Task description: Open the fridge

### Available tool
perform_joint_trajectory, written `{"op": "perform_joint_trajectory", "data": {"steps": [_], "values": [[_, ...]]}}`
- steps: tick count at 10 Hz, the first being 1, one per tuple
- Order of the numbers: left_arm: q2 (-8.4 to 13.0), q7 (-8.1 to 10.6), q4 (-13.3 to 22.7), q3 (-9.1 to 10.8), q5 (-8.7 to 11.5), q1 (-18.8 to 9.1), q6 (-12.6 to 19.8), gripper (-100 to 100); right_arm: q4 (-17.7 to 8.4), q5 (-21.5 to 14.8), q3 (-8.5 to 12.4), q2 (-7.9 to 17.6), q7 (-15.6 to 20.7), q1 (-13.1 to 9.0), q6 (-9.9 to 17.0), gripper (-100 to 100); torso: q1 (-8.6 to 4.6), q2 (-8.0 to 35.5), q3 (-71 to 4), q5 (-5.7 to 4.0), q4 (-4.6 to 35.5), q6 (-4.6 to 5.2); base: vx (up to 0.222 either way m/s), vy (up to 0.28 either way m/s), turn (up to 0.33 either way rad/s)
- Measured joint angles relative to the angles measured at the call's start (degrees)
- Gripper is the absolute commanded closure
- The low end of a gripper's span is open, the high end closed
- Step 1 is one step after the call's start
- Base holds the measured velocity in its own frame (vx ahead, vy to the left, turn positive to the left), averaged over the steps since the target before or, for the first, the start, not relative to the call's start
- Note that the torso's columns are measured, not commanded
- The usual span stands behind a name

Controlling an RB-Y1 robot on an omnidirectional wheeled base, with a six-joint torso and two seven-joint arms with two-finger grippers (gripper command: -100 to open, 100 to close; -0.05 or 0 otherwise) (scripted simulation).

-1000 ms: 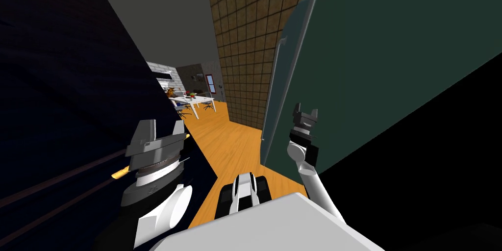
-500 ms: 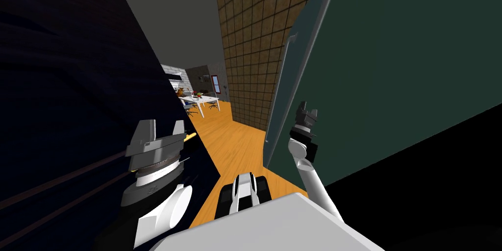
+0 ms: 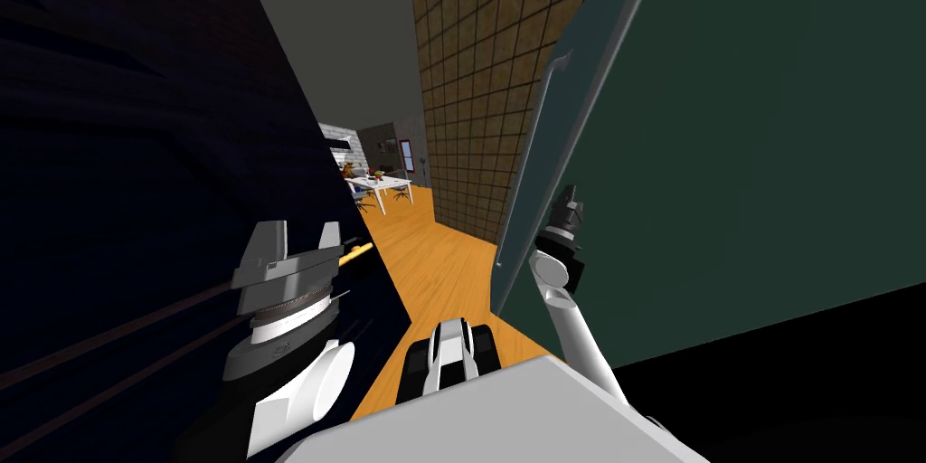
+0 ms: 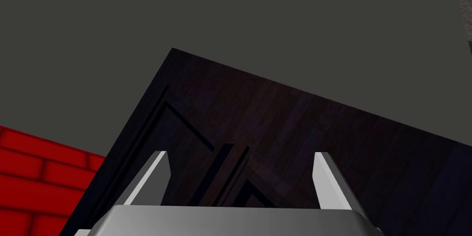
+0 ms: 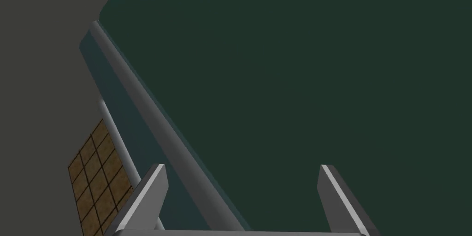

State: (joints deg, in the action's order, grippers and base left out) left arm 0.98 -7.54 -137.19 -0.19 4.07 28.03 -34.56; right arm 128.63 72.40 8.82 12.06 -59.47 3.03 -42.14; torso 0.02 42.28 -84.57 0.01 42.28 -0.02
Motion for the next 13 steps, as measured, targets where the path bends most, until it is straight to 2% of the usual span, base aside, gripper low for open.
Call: {"op": "perform_joint_trajectory", "data": {"steps": [10,13], "values": [[0.00,0.00,0.00,0.00,0.00,0.00,0.00,0,-0.72,13.08,2.87,-1.73,-12.39,-5.12,-4.43,-100,0.25,-2.39,-1.75,0.08,-1.03,-1.48,0.016,0.011,0.088],[0.00,0.00,0.00,0.00,0.00,0.00,0.00,0,-0.75,17.04,4.02,-2.55,-14.84,-6.54,-5.13,-100,0.24,-3.03,-2.22,0.04,-1.30,-1.79,0.018,0.014,0.076]]}}
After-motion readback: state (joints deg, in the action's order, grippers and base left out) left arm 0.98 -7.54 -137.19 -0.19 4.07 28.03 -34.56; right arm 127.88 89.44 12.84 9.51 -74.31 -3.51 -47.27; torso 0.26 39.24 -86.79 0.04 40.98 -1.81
